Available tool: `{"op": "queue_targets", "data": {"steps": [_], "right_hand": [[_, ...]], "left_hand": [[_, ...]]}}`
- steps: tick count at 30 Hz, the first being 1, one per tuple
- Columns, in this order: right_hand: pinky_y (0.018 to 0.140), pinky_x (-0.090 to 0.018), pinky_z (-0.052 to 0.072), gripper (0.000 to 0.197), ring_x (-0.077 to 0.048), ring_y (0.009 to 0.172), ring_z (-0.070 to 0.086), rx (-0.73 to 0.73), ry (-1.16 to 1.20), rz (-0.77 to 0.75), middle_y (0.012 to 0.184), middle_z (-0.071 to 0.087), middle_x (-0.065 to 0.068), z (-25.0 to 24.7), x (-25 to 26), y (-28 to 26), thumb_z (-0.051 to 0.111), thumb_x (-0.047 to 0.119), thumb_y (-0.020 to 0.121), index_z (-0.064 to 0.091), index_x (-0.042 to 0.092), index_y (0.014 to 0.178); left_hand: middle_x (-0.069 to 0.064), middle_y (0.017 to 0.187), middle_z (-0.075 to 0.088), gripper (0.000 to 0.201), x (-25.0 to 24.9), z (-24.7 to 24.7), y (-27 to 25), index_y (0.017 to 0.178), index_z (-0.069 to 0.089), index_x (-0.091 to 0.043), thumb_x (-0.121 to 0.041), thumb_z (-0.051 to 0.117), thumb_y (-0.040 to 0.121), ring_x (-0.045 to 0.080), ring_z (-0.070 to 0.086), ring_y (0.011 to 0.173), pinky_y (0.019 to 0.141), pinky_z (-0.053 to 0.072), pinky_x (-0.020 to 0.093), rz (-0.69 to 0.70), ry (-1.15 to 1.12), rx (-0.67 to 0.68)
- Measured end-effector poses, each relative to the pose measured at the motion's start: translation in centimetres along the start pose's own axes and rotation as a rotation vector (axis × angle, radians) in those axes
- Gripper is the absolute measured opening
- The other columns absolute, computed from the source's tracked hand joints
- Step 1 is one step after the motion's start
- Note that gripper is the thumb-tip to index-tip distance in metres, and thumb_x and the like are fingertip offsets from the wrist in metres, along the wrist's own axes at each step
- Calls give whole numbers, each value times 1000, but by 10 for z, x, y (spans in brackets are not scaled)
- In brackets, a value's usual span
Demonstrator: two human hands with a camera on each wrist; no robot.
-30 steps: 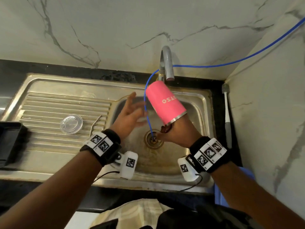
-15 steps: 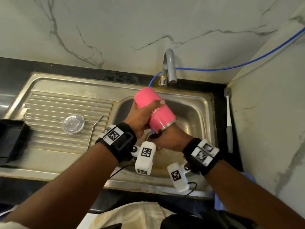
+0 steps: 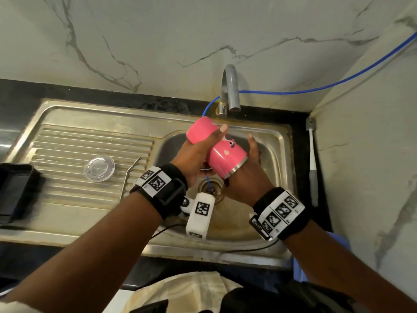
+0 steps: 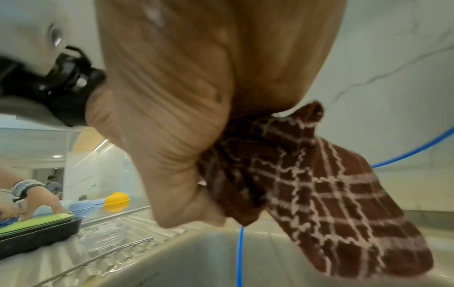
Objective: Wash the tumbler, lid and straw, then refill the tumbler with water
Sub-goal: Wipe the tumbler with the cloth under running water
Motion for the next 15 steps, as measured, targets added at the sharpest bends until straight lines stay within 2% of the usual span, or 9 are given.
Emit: {"op": "queue_targets", "data": {"steps": [2, 4, 5, 7, 8, 10, 12, 14, 15], "right_hand": [[125, -64, -8, 56, -38, 128, 62, -29, -85, -7, 134, 71, -7, 3, 4, 5, 78, 34, 86, 67, 19, 138], [126, -64, 2, 72, -41, 132, 60, 5, 84, 48, 140, 67, -13, 12, 6, 5, 83, 32, 78, 58, 15, 144], [123, -66, 18, 77, -42, 131, 61, 28, 326, 89, 139, 65, -16, 11, 9, 4, 84, 27, 75, 53, 13, 144], [90, -58, 56, 58, -35, 102, 72, 163, 1155, 301, 114, 71, -17, -3, 14, 1, 80, 9, 74, 57, 5, 128], [77, -49, 60, 49, -33, 90, 71, 228, 1541, 445, 103, 70, -18, -9, 17, -1, 79, 5, 72, 61, 3, 118], [83, -48, 52, 53, -38, 96, 63, 267, 1925, 574, 107, 62, -24, -16, 16, -7, 81, 7, 66, 65, 2, 117], [87, -48, 52, 63, -36, 101, 60, 276, 1878, 503, 111, 58, -24, -22, 18, -5, 81, 7, 64, 60, 2, 123], [75, -37, 60, 57, -23, 90, 68, 291, 1586, 472, 100, 65, -17, -24, 15, 3, 78, 3, 67, 59, 8, 120], [74, -37, 62, 52, -20, 87, 71, 269, 1381, 431, 97, 68, -14, -23, 11, 7, 76, 3, 68, 61, 11, 117]], "left_hand": [[7, 107, 80, 67, 6, 2, 1, 127, 65, -21, -47, 93, 73, 24, 80, 92, 71, 65, 43, -48, -55, -60], [8, 108, 80, 69, 7, 2, 3, 130, 65, -20, -42, 94, 71, 25, 79, 91, 66, 64, 40, -43, -68, -68], [8, 110, 79, 70, 7, 3, 3, 131, 63, -19, -40, 94, 72, 25, 79, 93, 68, 64, 40, -32, -56, -48], [11, 114, 78, 69, 2, 3, 0, 134, 61, -15, -34, 92, 76, 28, 78, 97, 75, 64, 43, 3, -26, 29], [14, 114, 76, 65, -1, 4, -2, 134, 60, -10, -31, 88, 78, 30, 76, 97, 78, 64, 44, 15, -29, 91], [19, 110, 74, 61, -7, 4, -7, 135, 57, -3, -28, 77, 83, 32, 75, 95, 80, 64, 44, 6, -64, 217], [18, 108, 74, 63, -9, 1, -6, 139, 55, 0, -27, 72, 85, 30, 75, 93, 79, 64, 41, 5, -77, 269], [16, 111, 74, 66, -8, -1, -4, 141, 54, -1, -30, 72, 85, 27, 76, 95, 78, 63, 39, 13, -74, 241], [15, 114, 75, 68, -7, -2, -2, 142, 55, -4, -32, 75, 84, 27, 76, 97, 80, 63, 39, 14, -67, 201]]}}
Point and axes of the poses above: each hand's wrist, its own y-axis towards the middle knuckle, its own z-axis out of the palm, x = y × z, the point moved 3 cm from there along y, towards the middle knuckle
